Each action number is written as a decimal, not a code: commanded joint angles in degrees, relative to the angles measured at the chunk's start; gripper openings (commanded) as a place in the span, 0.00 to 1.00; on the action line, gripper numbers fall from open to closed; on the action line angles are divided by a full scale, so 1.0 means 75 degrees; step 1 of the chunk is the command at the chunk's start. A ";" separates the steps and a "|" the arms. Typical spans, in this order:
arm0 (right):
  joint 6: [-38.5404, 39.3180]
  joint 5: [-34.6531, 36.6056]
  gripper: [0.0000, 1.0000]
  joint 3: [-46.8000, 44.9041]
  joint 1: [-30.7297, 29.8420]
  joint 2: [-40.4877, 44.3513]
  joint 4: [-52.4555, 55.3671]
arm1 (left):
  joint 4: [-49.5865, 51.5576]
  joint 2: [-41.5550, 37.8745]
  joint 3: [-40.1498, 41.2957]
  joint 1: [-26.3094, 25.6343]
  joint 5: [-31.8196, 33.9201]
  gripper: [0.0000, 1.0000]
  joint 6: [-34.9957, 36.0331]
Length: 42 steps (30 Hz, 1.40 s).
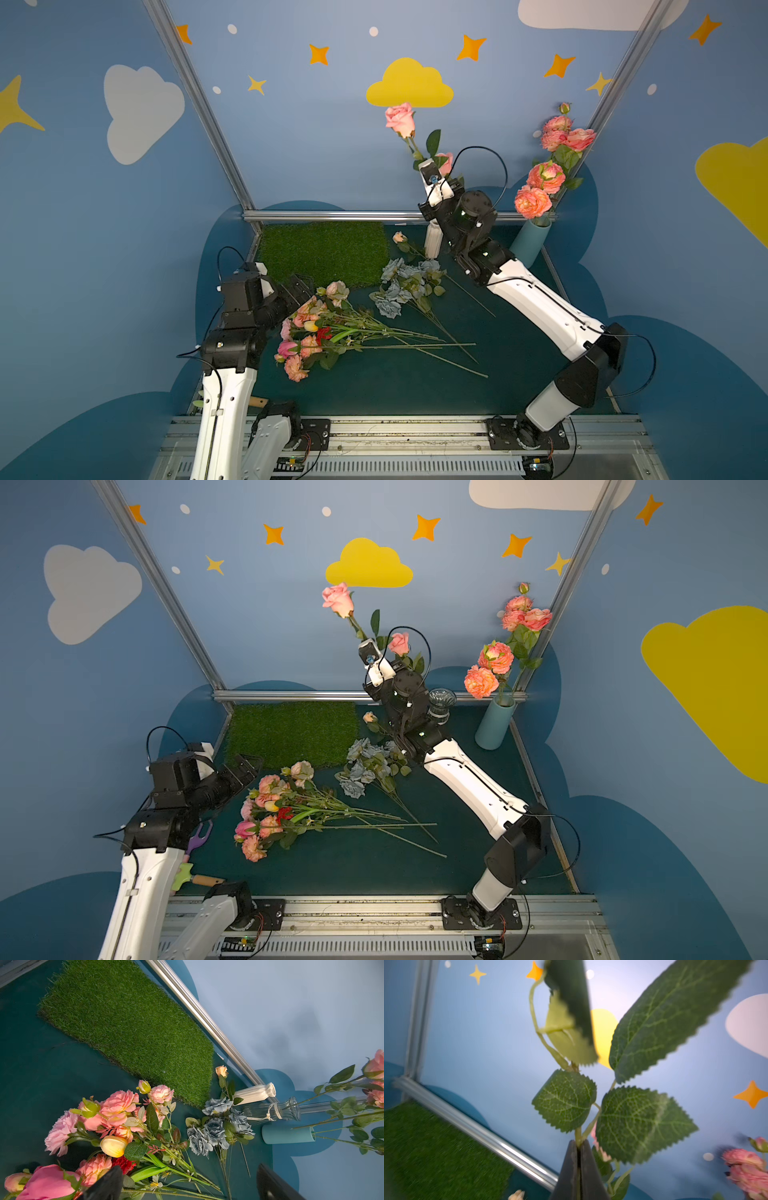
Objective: Place the pink flowers into the vase
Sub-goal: Place the flower in the vase.
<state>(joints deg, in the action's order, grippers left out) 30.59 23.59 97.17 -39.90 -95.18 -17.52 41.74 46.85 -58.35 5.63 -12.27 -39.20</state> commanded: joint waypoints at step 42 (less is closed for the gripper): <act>-0.3106 0.1284 0.02 0.0964 0.2296 -0.2686 -0.0781 | -0.0865 0.0895 0.0315 0.0052 -0.0358 1.00 0.0162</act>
<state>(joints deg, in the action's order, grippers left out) 12.82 30.92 105.78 -23.49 -115.48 -24.73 35.81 54.26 -56.40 5.74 -14.59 -38.96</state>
